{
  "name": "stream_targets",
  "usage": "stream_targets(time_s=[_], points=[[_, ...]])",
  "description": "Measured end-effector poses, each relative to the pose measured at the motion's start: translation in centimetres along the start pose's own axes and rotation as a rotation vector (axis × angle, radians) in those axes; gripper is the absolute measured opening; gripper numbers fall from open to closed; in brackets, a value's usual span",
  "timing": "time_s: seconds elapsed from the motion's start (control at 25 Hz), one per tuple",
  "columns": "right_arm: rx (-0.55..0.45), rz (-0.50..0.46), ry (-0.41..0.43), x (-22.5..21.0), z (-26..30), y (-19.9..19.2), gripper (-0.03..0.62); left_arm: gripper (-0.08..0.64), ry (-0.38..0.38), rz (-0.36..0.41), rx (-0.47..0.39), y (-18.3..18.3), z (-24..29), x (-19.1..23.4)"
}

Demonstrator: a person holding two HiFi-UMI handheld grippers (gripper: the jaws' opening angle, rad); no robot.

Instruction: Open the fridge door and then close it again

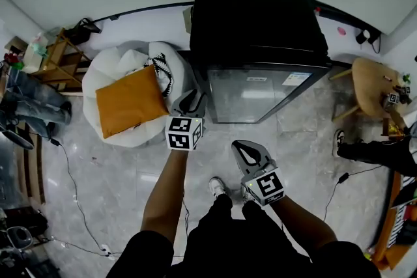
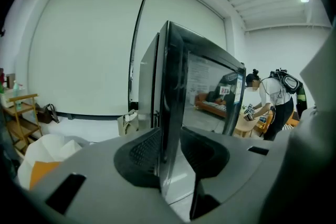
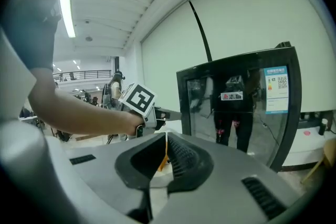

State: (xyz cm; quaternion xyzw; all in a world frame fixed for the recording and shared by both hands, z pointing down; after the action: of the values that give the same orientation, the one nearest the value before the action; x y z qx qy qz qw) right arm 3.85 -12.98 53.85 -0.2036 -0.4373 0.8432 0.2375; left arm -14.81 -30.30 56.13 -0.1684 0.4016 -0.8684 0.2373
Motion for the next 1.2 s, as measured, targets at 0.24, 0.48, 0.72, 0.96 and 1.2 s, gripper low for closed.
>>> stream_targets(time_s=[0.24, 0.48, 0.72, 0.96, 1.2], points=[[-0.009, -0.002, -0.02, -0.4, -0.6, 0.2, 0.02, 0.138, -0.009, 0.028, 0.023, 0.8, 1.6, 0.9], [-0.008, 0.024, -0.024, -0.7, -0.7, -0.7, 0.02, 0.141, -0.017, 0.067, 0.022, 1.0, 2.0, 1.0], [-0.007, 0.018, -0.03, -0.5, -1.2, -1.3, 0.02, 0.148, -0.017, 0.117, 0.028, 1.2, 2.3, 0.9], [-0.011, 0.052, -0.052, -0.6, -2.2, -2.2, 0.02, 0.146, -0.016, 0.126, 0.025, 1.0, 2.2, 0.8], [-0.03, 0.062, -0.111, -0.7, -2.5, -3.1, 0.02, 0.138, -0.03, 0.156, 0.044, 1.1, 1.9, 0.8]])
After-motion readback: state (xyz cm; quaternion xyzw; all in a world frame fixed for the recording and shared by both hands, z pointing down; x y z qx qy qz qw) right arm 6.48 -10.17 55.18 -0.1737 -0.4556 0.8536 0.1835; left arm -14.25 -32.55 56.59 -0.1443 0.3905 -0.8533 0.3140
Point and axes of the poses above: the fingertips, and each gripper's own axes: z forward along the fingers, x to its left, y out of its top, the point moved 10 cm from there along -z, backward along the fingers, and after that the axes turned 15 degrees about x, right-handed, at the moved point
